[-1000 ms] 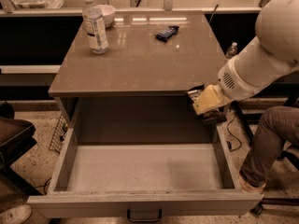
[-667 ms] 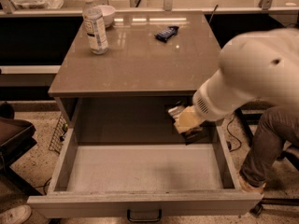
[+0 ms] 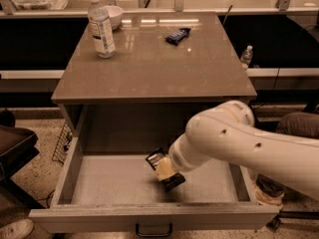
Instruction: Place rxbar chocolate into top drawer
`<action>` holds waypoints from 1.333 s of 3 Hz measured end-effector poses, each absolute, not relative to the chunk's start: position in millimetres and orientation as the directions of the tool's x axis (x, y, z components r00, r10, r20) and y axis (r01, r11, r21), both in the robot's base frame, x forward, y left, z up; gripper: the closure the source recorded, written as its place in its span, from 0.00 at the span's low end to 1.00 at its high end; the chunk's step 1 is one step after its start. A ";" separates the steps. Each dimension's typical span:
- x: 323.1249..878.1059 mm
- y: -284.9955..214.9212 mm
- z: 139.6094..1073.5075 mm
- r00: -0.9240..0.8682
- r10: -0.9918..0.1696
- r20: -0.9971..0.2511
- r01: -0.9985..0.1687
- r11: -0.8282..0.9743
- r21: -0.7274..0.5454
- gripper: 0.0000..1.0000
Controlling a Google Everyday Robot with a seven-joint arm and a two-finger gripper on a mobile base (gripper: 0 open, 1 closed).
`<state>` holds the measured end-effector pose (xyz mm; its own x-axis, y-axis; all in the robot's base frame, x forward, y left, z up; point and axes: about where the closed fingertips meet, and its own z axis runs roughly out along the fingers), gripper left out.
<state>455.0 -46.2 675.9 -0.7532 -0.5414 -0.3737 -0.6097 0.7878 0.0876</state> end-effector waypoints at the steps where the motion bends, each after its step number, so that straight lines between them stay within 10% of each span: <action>1: 466.0 -14.8 619.0 -0.777 -0.514 -0.363 -0.599 0.780 0.179 1.00; 2: 478.8 0.2 598.7 -0.783 -0.504 -0.365 -0.597 0.773 0.215 1.00; 4: 477.6 1.7 597.0 -0.782 -0.507 -0.362 -0.599 0.770 0.217 0.59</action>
Offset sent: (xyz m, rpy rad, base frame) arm 0.0407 0.0640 -0.1014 0.1406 0.1007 0.0001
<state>477.6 1.7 597.0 -0.7823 -0.5066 -0.3624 -0.5994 0.7705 0.2169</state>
